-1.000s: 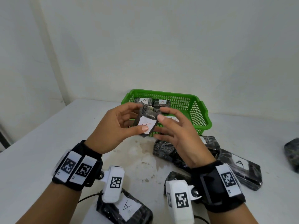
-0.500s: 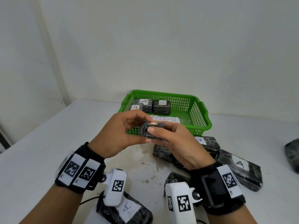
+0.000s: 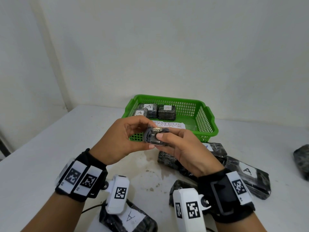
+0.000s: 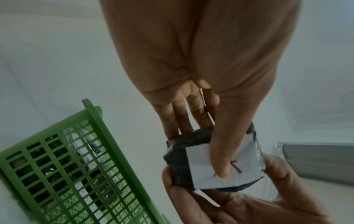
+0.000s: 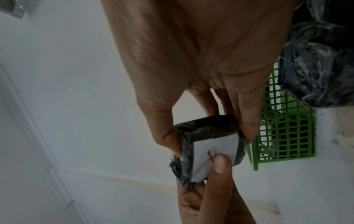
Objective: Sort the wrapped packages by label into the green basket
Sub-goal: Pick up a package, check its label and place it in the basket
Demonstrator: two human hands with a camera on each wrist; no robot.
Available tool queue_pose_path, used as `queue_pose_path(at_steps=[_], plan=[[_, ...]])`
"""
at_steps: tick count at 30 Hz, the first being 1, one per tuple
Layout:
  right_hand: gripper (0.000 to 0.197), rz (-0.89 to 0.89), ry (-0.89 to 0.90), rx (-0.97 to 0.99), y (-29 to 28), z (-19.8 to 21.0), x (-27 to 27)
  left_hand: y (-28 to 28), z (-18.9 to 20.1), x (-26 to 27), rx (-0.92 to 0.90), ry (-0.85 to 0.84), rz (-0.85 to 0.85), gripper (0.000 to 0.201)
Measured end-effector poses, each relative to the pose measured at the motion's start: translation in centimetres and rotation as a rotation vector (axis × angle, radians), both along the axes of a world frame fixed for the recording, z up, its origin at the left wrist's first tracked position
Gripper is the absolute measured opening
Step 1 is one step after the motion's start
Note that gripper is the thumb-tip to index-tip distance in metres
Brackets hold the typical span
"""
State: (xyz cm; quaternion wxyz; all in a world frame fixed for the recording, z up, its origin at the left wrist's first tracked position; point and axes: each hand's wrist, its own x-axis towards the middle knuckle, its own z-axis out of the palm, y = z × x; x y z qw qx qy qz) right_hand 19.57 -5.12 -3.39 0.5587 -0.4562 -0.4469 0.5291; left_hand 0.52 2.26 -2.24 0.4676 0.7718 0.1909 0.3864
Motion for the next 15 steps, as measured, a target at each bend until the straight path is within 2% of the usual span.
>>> queue_pose_path(at_steps=[6,10,12,15], plan=[[0.03,-0.016,-0.087,0.007,0.2,-0.2,-0.7,-0.2,0.1,0.0,0.004,0.04,-0.015,0.042],[0.056,-0.003,-0.089,0.028,0.2,0.1,0.2,-0.1,0.1,0.0,-0.066,-0.012,0.061,0.048],[0.052,0.007,-0.142,0.057,-0.1,0.1,0.5,0.1,0.1,0.0,-0.107,-0.037,0.084,0.054],[0.036,-0.055,-0.198,0.108,0.1,-0.2,0.7,0.4,0.0,0.0,-0.148,-0.053,0.103,0.058]])
